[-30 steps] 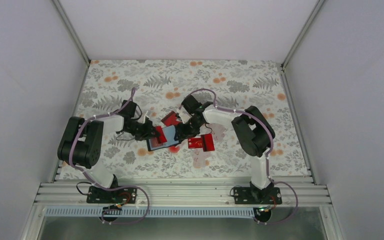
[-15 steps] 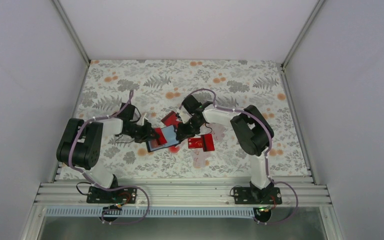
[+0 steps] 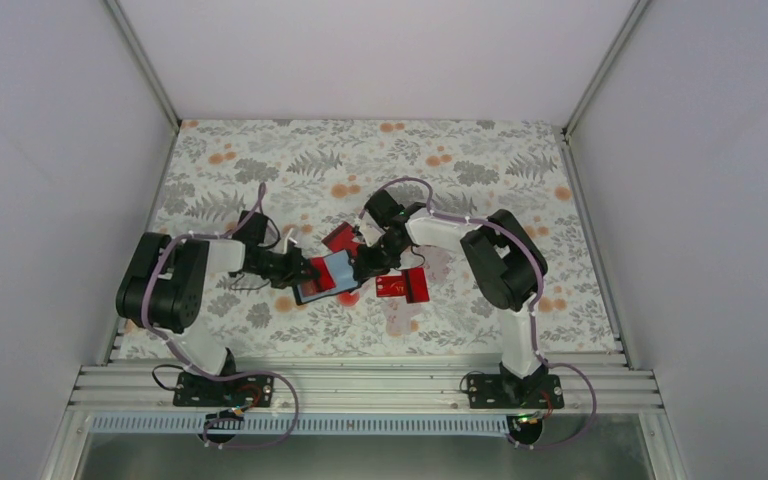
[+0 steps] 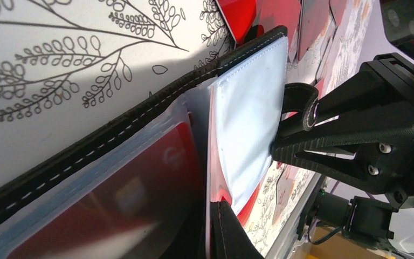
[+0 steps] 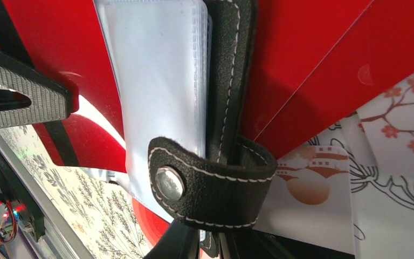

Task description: Put the credit cards into the card holder

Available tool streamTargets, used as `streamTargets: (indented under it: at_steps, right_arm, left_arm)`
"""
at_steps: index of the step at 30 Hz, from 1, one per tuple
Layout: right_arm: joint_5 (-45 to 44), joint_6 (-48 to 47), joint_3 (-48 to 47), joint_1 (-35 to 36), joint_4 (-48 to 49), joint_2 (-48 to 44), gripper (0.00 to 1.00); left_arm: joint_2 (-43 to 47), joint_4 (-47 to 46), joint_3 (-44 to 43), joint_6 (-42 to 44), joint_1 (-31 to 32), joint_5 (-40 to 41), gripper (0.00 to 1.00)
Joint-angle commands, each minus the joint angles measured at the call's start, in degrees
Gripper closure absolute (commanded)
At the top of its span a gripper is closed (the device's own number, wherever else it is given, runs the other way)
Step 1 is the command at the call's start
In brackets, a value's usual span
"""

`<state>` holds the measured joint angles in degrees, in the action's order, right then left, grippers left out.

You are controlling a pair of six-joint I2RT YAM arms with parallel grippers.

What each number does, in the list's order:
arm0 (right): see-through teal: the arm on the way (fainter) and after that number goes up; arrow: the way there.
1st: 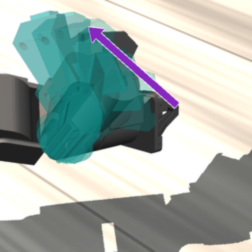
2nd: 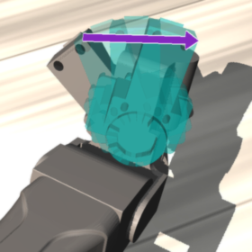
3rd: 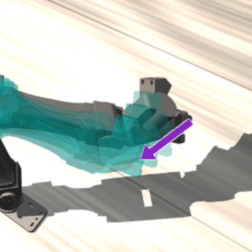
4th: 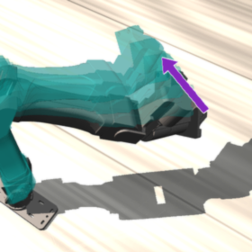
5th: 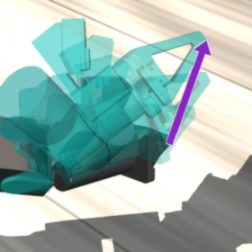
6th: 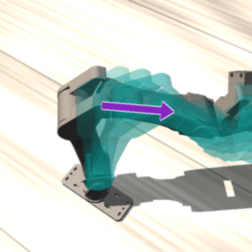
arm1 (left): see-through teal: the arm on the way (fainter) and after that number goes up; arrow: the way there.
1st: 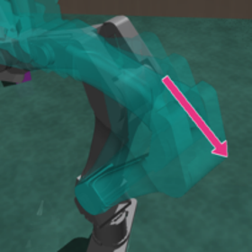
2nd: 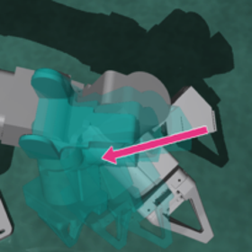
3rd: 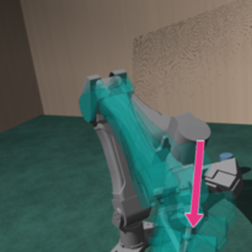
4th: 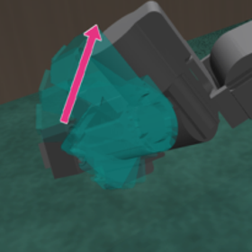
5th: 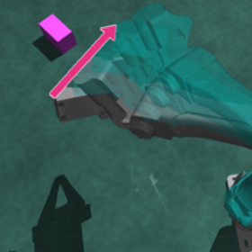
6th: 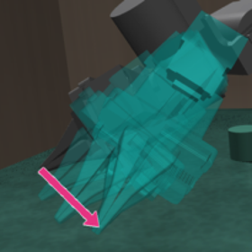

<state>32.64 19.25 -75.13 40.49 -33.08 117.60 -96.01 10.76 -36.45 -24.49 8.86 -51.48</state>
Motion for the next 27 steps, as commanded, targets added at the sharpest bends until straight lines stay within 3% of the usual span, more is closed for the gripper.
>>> streamTargets:
  at_steps: [1, 10, 19, 27]
  right_arm:
    - [-5.4, -0.4, 3.1, 1.9, 0.3, 7.3, 0.9]
    - [-5.0, -0.2, 3.0, 1.9, 0.5, 7.3, 0.9]
    - [-5.2, 0.2, 3.6, 1.9, 0.7, 7.2, 0.91]
    - [-5.3, 0.5, 3.7, 1.9, 0.8, 7.5, 0.92]
  left_arm:
    - [-2.5, -3.2, 0.9, 2.4, 0.9, -1.5, 0.97]
    - [-4.8, -4.8, 1.0, 1.7, 0.9, -4.1, 0.98]
    - [-4.5, -0.6, 0.4, 1.8, 0.8, -2.3, 0.98]
    - [-0.2, 3.5, -0.6, -3.6, 0.8, 1.6, 0.97]
